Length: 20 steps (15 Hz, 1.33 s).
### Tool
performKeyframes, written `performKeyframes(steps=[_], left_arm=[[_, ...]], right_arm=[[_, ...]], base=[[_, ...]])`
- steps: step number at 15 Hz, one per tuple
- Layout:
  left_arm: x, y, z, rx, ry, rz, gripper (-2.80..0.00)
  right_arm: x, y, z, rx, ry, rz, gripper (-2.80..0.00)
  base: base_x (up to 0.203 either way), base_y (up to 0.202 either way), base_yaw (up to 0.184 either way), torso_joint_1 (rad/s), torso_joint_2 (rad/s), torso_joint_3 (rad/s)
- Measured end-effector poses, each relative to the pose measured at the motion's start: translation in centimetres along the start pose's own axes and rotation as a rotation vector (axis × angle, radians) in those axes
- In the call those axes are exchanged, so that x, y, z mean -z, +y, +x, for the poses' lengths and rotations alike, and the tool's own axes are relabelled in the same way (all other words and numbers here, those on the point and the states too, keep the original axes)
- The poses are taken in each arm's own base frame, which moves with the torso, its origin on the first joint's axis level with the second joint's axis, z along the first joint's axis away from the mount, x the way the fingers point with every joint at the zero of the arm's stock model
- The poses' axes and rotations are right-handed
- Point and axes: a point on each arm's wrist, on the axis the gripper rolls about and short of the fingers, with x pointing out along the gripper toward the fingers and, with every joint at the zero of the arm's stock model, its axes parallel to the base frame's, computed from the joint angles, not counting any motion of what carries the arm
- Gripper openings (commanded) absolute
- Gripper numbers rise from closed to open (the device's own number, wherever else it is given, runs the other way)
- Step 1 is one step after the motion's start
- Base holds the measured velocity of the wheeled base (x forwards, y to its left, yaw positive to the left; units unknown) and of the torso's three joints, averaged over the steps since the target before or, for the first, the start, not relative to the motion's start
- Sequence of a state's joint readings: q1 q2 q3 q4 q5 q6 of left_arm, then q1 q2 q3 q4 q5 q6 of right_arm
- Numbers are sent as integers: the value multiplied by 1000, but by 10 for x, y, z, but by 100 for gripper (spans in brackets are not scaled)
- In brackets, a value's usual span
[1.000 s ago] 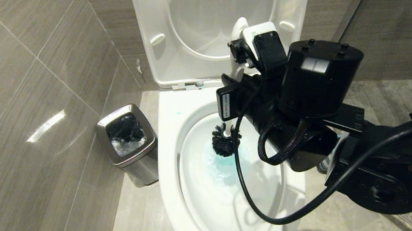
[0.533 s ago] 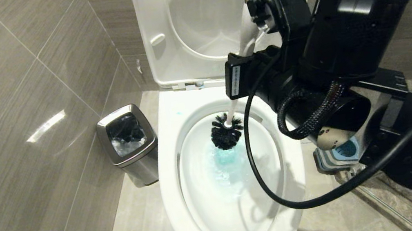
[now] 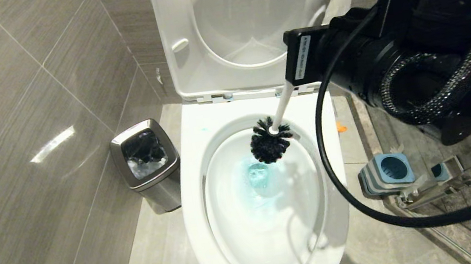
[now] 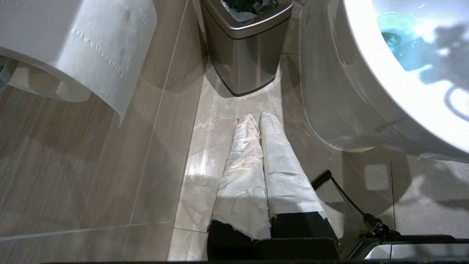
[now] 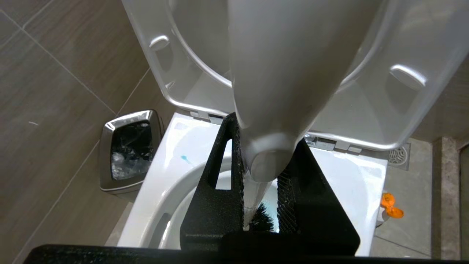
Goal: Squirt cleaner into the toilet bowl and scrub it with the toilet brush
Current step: Put the toilet brush back
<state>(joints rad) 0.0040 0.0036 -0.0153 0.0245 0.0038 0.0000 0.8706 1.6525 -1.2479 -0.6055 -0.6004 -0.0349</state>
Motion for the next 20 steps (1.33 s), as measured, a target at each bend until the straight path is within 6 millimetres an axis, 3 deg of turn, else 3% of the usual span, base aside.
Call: performKeyframes(steps=[5,12,15,20], left_arm=[[0,0,0,0,0,0,-280],[0,0,0,-1,-1,0,-280],[0,0,0,-1,0,0,-280],[0,0,0,-1,0,0,-280]], right_arm=[[-23,-16,-20,45,23,-9,-280],[-41,-59,-27,277,100,-97,-280],[-34,-85,-26,382,128,-154,-280],[2,-121,-32,503,205,-206,-280]], base=[[0,0,0,0,0,0],[0,0,0,0,0,0],[0,0,0,0,0,0],[0,0,0,0,0,0]])
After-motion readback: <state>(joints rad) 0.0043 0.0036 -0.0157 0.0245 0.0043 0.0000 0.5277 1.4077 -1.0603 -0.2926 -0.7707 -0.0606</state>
